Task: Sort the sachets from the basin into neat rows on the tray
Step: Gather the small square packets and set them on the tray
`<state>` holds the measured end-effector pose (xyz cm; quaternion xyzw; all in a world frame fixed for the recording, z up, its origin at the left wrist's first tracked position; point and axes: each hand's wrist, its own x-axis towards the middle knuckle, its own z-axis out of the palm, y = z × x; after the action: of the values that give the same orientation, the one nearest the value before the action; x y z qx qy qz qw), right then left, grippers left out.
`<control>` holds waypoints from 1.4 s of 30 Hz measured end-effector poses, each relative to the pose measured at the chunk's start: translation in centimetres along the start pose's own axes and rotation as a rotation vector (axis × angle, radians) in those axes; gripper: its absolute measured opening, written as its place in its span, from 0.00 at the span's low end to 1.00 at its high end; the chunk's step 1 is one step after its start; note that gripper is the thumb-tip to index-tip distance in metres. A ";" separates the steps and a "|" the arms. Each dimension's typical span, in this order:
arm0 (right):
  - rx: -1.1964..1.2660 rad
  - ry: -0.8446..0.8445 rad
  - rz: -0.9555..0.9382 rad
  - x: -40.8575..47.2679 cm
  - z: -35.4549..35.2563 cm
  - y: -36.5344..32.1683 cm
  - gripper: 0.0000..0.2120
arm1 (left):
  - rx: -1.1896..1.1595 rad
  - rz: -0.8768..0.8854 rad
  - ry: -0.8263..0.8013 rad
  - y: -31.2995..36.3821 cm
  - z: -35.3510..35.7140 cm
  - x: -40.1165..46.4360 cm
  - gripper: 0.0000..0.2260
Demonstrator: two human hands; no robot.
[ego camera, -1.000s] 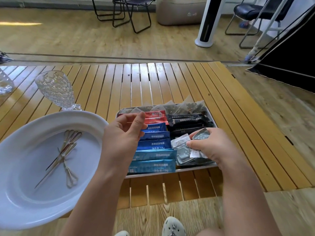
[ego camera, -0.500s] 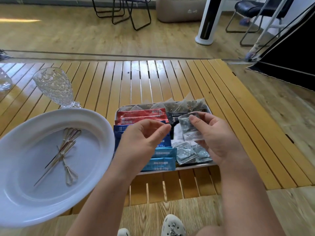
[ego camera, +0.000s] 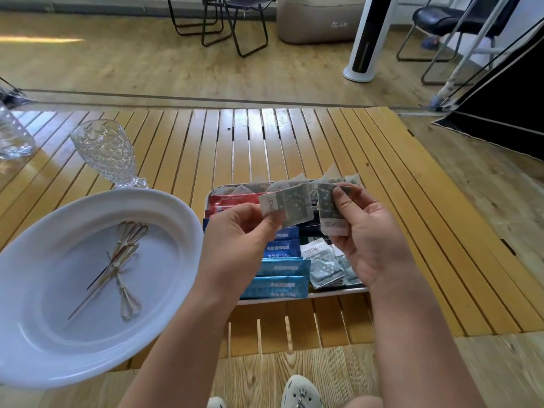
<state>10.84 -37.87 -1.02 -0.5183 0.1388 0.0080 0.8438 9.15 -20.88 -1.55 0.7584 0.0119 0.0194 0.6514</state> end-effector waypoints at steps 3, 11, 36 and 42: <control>-0.012 0.003 0.022 0.0 0.0 0.1 0.11 | 0.004 0.015 0.029 -0.1 -0.3 0.2 0.04; -0.146 -0.167 -0.011 -0.5 0.7 -0.1 0.20 | 0.190 0.140 0.046 -0.3 -0.1 0.1 0.14; -0.498 -0.044 -0.299 -0.6 1.9 1.2 0.05 | -0.294 -0.116 -0.079 0.5 0.6 0.2 0.11; -0.602 -0.078 -0.365 -0.4 1.8 1.2 0.07 | -0.142 0.002 -0.115 0.5 -0.2 0.4 0.11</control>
<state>10.70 -35.67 -1.20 -0.7595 0.0029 -0.0825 0.6453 9.52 -20.73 -1.00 0.7101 -0.0279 -0.0229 0.7031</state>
